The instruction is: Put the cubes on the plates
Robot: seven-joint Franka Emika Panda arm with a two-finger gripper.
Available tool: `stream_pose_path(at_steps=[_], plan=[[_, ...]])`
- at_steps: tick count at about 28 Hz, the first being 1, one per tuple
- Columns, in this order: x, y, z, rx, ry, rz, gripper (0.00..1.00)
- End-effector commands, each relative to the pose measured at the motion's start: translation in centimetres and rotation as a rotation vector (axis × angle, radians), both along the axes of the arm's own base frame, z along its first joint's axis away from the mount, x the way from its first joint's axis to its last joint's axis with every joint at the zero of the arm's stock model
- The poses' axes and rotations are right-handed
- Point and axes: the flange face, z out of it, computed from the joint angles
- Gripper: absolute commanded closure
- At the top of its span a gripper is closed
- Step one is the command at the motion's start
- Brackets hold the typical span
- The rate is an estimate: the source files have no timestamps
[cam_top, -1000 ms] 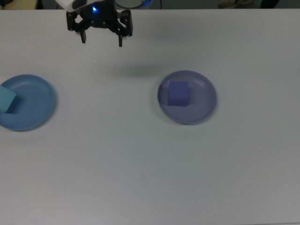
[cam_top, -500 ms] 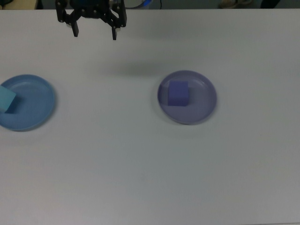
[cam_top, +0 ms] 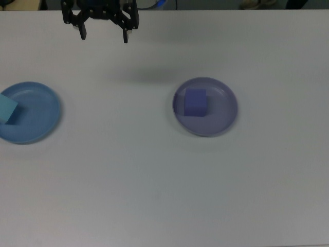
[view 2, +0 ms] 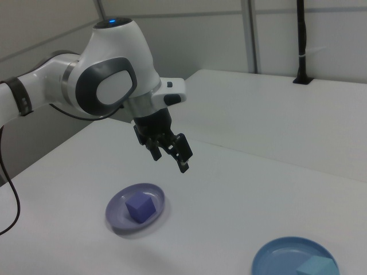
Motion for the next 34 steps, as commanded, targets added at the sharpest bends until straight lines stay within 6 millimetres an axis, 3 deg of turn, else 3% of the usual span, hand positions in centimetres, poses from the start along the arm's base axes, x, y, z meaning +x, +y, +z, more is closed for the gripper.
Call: stream_pose_path(at_steps=[1,34], plan=[[-0.1,0.2,0.3,0.017,0.019,0.014,0.00],[0.3,2.5,-0.5,0.016,0.035,0.050,0.00]])
